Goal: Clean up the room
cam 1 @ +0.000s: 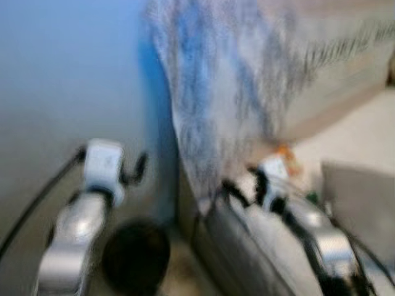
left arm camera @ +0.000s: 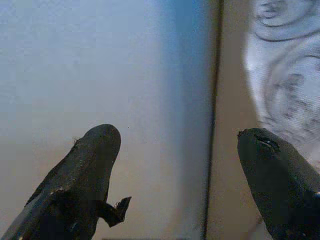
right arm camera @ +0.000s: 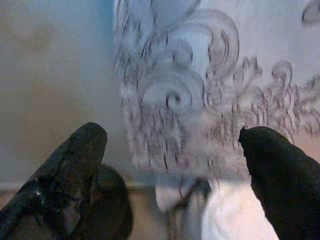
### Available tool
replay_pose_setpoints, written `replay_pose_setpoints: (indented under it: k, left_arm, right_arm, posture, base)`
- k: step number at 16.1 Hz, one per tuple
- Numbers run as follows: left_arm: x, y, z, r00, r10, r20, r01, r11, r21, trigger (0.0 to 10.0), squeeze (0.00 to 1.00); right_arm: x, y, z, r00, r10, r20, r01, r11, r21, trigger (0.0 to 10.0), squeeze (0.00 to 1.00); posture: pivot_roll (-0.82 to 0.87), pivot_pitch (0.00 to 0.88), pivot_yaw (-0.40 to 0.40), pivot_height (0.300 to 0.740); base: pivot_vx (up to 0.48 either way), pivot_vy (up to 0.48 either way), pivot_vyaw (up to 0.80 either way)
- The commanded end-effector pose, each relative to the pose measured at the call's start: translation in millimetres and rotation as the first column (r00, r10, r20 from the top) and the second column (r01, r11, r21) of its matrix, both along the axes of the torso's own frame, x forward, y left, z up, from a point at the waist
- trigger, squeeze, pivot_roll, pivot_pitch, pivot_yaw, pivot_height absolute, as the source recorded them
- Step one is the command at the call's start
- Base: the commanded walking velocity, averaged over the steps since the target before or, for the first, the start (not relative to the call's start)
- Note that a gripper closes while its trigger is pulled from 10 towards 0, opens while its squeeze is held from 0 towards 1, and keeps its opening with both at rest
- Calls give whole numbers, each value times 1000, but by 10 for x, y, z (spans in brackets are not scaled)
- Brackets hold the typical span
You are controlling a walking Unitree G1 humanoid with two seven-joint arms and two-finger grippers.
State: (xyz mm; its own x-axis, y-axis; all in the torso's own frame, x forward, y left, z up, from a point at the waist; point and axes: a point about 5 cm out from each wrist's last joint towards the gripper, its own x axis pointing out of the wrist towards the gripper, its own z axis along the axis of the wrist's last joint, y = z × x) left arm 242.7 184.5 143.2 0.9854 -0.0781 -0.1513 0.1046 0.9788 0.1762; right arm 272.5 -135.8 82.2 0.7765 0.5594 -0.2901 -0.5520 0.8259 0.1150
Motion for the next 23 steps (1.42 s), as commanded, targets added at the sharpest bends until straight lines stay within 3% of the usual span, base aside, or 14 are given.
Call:
replay_pose_setpoints:
  k: [1,7,8,9,11,14,17,18,20,23]
  left_arm:
    - [24,-99,35,999,-48,13,48,999,-18,10000,0]
    - [-7,-184,7,990,-140,-16,140,990,-29,10000,0]
    - [-13,-195,-6,986,-165,-28,165,986,-25,10000,0]
    - [-15,-199,-11,984,-176,-34,176,984,-15,10000,0]
    - [-19,-189,-58,972,-214,-99,219,975,42,10000,0]
    - [-8,-195,-25,947,-295,-124,299,954,12,10000,0]
    - [0,-271,19,878,-447,-174,445,894,-50,10000,0]
    - [-13,-314,17,822,-523,-224,522,850,-69,10000,0]
    - [-27,-346,36,777,-576,-255,577,813,-78,10000,0]
    - [-61,-326,100,759,-600,-252,606,793,-63,10000,0]
  right_arm:
    - [52,-195,30,997,-82,8,83,996,-26,10000,0]
    - [115,-340,85,982,-188,25,189,982,-23,10000,0]
    - [141,-361,113,979,-201,28,201,980,-6,10000,533]
    - [159,-373,127,978,-207,31,207,978,-3,10000,1000]
    - [301,-480,129,970,-244,4,243,968,-61,10000,1000]
    - [519,-603,82,971,-235,-52,219,953,-208,10000,1000]
    - [728,-724,109,965,-253,-75,219,925,-309,10000,1000]
    - [794,-792,107,960,-266,-87,217,903,-370,10000,1000]
    - [833,-895,83,950,-291,-115,218,879,-424,10000,1000]
    - [792,-1023,4,930,-335,-148,235,856,-461,10000,1000]
  posture:
    - [93,0,-17,740]
    - [87,0,-19,740]
    - [89,0,-21,740]
    - [89,0,-21,740]
    - [86,0,-21,740]
    - [84,0,-15,740]
    - [98,0,-18,740]
    - [102,0,-15,740]
    - [110,0,-4,740]
    - [128,0,3,740]
  base:
    - [371,0,0]
    - [0,0,0]
    - [0,0,0]
    - [0,0,0]
    - [0,0,0]
    - [0,0,0]
    - [0,0,0]
    - [0,0,0]
    - [0,0,0]
    - [0,0,0]
